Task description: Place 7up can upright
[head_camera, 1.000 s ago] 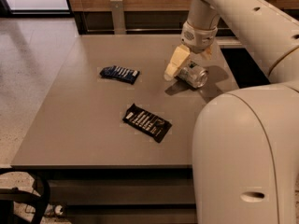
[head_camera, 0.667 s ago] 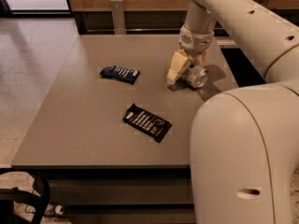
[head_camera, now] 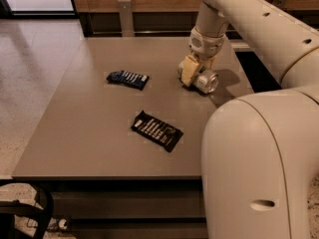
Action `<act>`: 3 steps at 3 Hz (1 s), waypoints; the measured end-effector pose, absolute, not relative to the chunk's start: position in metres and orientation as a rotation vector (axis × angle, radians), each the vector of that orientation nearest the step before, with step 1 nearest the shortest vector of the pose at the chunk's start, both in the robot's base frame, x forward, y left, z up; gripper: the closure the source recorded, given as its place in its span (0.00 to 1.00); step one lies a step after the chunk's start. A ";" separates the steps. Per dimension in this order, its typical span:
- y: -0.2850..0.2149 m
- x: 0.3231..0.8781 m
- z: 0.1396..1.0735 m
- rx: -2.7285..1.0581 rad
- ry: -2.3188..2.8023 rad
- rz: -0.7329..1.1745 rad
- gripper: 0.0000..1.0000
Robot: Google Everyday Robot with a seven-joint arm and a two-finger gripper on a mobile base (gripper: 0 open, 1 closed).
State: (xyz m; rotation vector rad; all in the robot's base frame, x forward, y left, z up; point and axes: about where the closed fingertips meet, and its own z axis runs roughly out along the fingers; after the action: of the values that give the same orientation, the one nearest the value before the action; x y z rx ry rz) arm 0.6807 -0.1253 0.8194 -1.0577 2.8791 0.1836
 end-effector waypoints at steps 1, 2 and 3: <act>-0.125 0.682 0.820 -1.057 2.876 0.183 0.98; -0.125 0.683 0.821 -1.058 2.867 0.180 1.00; -0.127 0.685 0.824 -1.062 2.843 0.170 1.00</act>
Offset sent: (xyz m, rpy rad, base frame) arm 0.0012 0.0006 0.0004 0.0011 -0.0031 -0.0002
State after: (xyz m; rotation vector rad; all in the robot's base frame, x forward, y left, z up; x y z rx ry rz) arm 0.6847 -0.1266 0.8238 -1.0618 2.8432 0.1699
